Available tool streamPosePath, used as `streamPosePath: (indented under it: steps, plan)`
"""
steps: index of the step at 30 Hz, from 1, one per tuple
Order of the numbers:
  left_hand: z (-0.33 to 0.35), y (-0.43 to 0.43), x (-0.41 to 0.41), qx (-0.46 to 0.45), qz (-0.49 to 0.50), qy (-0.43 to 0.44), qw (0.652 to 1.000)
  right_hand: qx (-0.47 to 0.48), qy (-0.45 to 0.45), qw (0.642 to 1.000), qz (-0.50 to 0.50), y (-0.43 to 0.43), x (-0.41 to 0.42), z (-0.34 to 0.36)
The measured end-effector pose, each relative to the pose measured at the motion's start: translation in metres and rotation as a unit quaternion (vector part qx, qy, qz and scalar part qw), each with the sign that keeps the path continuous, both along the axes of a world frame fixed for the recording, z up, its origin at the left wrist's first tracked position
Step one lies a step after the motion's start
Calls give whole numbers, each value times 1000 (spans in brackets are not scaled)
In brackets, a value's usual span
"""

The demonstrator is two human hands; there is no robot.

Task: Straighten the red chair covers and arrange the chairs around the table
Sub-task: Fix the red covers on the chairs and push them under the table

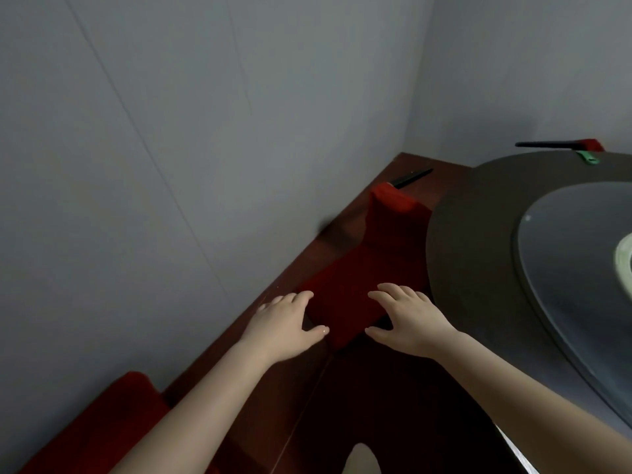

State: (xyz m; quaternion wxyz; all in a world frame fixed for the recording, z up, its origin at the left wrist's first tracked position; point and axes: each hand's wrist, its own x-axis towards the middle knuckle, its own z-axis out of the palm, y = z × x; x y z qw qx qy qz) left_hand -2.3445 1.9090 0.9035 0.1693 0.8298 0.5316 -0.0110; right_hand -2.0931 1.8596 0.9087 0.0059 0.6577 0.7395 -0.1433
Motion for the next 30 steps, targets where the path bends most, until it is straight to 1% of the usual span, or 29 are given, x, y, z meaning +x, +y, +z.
streamPosePath:
  steps: [9, 13, 18, 24, 30]
  plan:
    - [-14, 79, 43, -39, 33, 1, 999, -73, 29, 997, -12, 80, 50, -14]
    - [-20, 106, 52, -61, 41, 2, 997, -94, 40, 995, -15, 106, 60, -21]
    - [-27, 143, 57, -69, 37, 6, 997, -115, 55, 992, -23, 136, 63, -31]
    - [-45, 206, 67, -99, -6, 18, 995, -130, 70, 986, -70, 171, 57, -52]
    - [-60, 284, 64, -145, -66, 25, 987, -158, 90, 968, -174, 216, 43, -70]
